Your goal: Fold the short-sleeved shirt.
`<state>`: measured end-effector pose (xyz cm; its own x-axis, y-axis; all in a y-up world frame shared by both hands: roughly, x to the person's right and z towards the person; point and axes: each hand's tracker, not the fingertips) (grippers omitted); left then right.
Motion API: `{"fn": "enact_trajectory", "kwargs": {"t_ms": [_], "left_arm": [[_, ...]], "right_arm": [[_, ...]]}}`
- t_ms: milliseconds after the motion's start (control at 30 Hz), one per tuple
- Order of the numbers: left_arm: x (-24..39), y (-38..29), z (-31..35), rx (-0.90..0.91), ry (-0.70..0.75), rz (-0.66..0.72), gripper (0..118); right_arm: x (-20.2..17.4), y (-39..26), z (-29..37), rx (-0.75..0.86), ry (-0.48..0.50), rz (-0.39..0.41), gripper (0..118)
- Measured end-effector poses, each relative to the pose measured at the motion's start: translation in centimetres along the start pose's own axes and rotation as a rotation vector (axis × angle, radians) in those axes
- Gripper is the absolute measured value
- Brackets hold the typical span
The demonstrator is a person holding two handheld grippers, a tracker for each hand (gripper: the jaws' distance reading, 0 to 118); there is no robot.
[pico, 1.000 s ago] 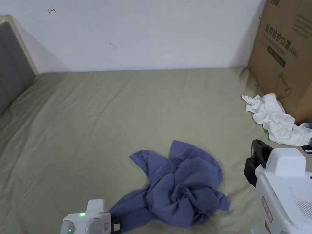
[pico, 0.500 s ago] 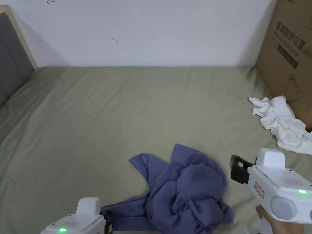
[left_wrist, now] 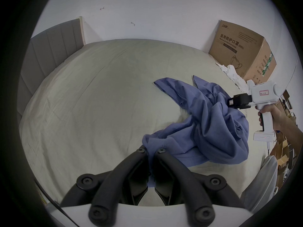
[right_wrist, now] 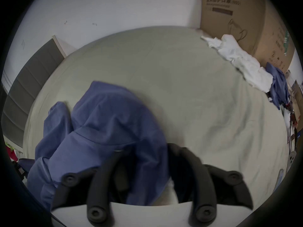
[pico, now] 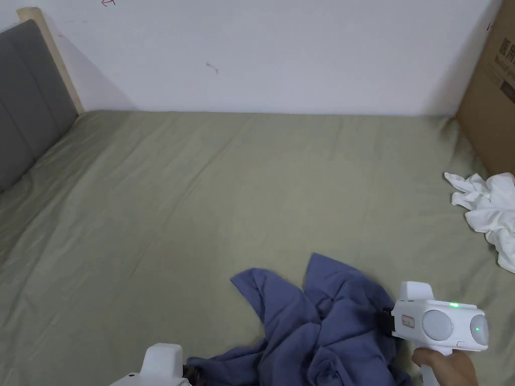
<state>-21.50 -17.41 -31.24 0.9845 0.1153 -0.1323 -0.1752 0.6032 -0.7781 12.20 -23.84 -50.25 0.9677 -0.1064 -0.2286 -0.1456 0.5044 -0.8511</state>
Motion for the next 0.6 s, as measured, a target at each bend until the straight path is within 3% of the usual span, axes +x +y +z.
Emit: {"fn": "enact_trajectory", "kwargs": {"t_ms": [33, 67, 167, 367, 600], "left_arm": [[-0.1, 0.0, -0.1, 0.001, -0.003, -0.001, 3], [0.0, 0.0, 0.1, 0.005, -0.004, 0.0, 3], [-0.2, 0.2, 0.6, 0.025, -0.027, 0.017, 3], [-0.6, 2.2, 2.8, 0.091, -0.101, 0.092, 3], [-1.3, 9.1, 6.8, 0.256, -0.144, 0.118, 3]], "right_arm": [[-0.3, -0.1, 0.6, 0.018, -0.003, 0.007, 9], [0.0, 0.0, 1.3, 0.029, 0.007, 0.001, 2], [-0.8, -0.2, 4.4, 0.087, 0.009, 0.01, 2], [1.5, 1.7, 12.9, 0.305, 0.047, 0.047, 2], [3.3, 5.1, 24.1, 0.544, 0.021, 0.086, 2]]}}
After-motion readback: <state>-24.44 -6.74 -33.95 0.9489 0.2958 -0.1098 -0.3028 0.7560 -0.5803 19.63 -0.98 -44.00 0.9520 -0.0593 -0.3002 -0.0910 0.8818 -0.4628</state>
